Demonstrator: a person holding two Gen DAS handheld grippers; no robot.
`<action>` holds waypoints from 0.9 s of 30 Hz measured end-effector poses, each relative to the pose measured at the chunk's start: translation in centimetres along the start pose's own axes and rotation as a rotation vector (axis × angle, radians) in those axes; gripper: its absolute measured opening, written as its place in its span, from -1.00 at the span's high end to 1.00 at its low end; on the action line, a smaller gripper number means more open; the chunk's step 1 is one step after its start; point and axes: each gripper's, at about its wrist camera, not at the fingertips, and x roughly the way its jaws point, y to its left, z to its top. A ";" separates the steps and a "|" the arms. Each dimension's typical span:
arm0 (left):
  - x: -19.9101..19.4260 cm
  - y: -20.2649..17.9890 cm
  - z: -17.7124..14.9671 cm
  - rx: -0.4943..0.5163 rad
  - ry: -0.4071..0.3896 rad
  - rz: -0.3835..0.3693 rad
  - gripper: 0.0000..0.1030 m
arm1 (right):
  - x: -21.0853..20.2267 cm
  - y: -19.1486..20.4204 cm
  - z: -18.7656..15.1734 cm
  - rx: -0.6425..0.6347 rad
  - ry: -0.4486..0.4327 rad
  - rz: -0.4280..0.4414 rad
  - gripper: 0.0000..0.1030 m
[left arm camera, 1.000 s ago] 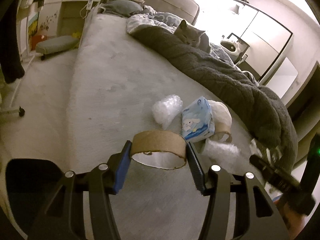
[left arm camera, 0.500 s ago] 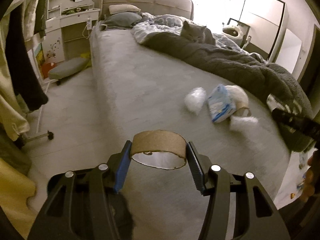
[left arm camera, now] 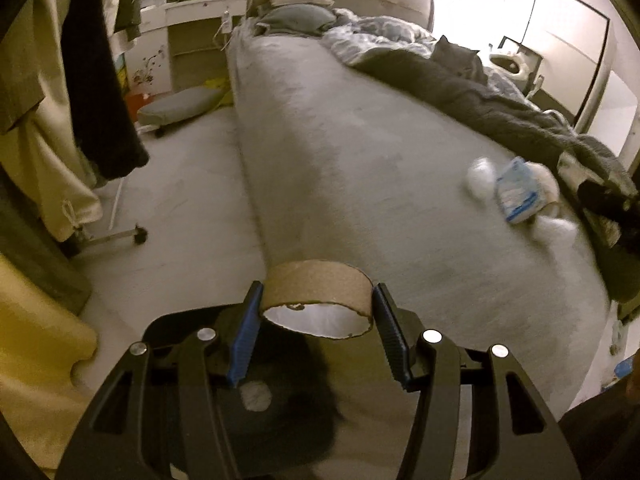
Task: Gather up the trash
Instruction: 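Carry the tape roll and tissue pack over the black bin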
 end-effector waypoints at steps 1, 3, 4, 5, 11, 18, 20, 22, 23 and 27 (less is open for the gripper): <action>0.1 0.3 -0.1 -0.002 0.007 0.005 -0.12 | 0.2 0.6 0.0 -0.011 0.005 0.008 -0.46; 0.6 1.4 -0.6 -0.012 0.030 0.022 -0.12 | 0.9 2.1 -0.1 -0.034 0.018 0.028 -0.46; 0.7 1.8 -0.9 -0.015 0.039 0.027 -0.12 | 1.1 2.7 -0.2 -0.044 0.024 0.036 -0.46; 0.9 2.2 -1.1 -0.018 0.049 0.033 -0.12 | 1.5 3.4 -0.4 -0.056 0.034 0.043 -0.46; 2.5 5.3 -2.8 -0.058 0.130 0.069 -0.13 | 3.4 6.9 -0.8 -0.113 0.074 0.078 -0.46; 4.1 8.5 -5.2 -0.107 0.220 0.087 -0.13 | 5.0 9.8 -1.7 -0.157 0.112 0.109 -0.46; 4.4 9.2 -5.6 -0.121 0.239 0.088 -0.13 | 5.4 10.7 -2.1 -0.170 0.123 0.114 -0.46; 4.8 10.1 -6.2 -0.138 0.266 0.085 -0.13 | 5.8 11.2 -2.5 -0.176 0.135 0.124 -0.46; 5.0 10.4 -6.4 -0.145 0.277 0.084 -0.13 | 6.1 11.6 -2.7 -0.179 0.143 0.128 -0.46; 5.6 11.7 -7.6 -0.177 0.325 0.059 -0.21 | 7.4 12.2 -3.2 -0.154 0.189 0.165 -0.46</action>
